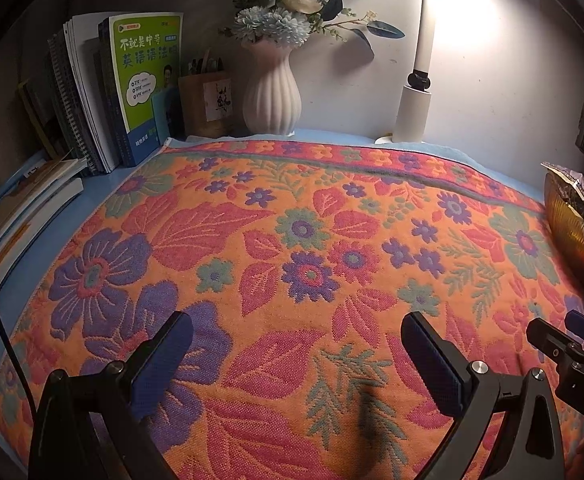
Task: Organize snacks
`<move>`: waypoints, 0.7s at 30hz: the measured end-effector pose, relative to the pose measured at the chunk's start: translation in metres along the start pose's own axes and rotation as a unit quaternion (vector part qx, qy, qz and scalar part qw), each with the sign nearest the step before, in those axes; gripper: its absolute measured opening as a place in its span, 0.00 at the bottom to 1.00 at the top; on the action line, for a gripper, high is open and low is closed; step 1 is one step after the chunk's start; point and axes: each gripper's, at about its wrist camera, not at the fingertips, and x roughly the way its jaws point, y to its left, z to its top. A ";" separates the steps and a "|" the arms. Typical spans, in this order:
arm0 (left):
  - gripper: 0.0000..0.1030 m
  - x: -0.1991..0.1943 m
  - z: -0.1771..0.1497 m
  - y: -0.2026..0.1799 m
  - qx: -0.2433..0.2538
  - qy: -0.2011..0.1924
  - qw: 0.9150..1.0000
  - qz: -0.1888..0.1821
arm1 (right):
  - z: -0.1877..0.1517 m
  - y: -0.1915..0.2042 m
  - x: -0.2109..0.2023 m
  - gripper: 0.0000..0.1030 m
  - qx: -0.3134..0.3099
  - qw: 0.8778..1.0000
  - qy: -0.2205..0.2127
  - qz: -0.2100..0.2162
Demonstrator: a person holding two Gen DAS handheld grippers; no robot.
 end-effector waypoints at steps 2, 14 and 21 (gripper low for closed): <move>1.00 0.000 0.000 -0.001 0.001 0.001 1.000 0.000 | 0.000 0.000 0.000 0.75 0.000 1.000 0.001 0.000; 1.00 0.001 -0.001 -0.002 0.004 0.004 1.000 0.001 | -0.001 -0.001 0.002 0.75 0.002 1.000 0.008 0.001; 1.00 0.001 -0.001 -0.002 0.004 0.005 1.000 0.001 | -0.001 -0.001 0.003 0.75 0.002 1.000 0.011 0.002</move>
